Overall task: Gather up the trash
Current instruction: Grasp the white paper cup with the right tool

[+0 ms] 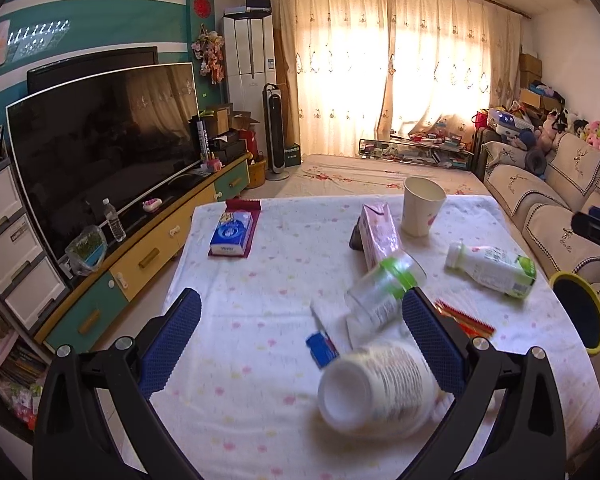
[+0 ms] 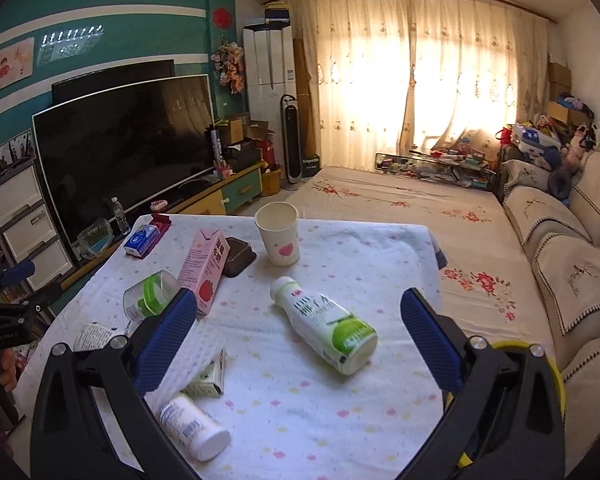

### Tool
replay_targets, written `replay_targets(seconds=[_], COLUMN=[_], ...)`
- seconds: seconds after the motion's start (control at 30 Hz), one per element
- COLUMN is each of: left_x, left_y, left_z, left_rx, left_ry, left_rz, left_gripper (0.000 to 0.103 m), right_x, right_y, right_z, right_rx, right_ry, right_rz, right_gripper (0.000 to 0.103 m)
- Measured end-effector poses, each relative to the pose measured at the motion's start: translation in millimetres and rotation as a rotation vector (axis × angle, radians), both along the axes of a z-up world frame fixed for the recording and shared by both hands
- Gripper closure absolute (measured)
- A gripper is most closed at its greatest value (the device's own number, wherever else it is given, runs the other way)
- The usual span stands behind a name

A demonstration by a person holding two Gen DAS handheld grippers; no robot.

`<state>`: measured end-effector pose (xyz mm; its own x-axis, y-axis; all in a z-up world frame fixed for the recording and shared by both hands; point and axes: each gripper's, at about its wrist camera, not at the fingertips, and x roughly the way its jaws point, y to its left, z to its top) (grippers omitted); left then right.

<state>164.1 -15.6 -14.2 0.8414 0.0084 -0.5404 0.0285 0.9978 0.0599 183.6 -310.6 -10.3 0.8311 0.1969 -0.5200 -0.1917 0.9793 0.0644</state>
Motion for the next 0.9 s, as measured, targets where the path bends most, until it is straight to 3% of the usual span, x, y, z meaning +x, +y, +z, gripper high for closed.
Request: replay_targets(seconds=[0.17,0.43,0.83,0.87,0.9], left_x=[51,106,126,126,125], left_y=[6,19,28,26,25], left_z=[-2,-15,-38,-39,-41], left_rx=[-0.005,-0.034,-0.064,-0.061,-0.059], left_ry=[-0.001,0.010,0.049,0.051,0.052], left_rz=[0.005,0.003,-0.016,-0.019,-0.022], left_gripper=[0.004,0.004,0.004,0.004,0.004], right_x=[84,204,262,263,264], right_y=[24,54,70,70,69], right_z=[-8,-56,-90,-91,-92], right_rx=[-0.024,-0.065,-0.110,-0.115,-0.115], right_ry=[0.094,0.307,0.412,0.417,0.421], right_rz=[0.064,0.090,0.063,0.059,0.055], right_gripper=[0.006,0.006,0.006,0.010,0.021])
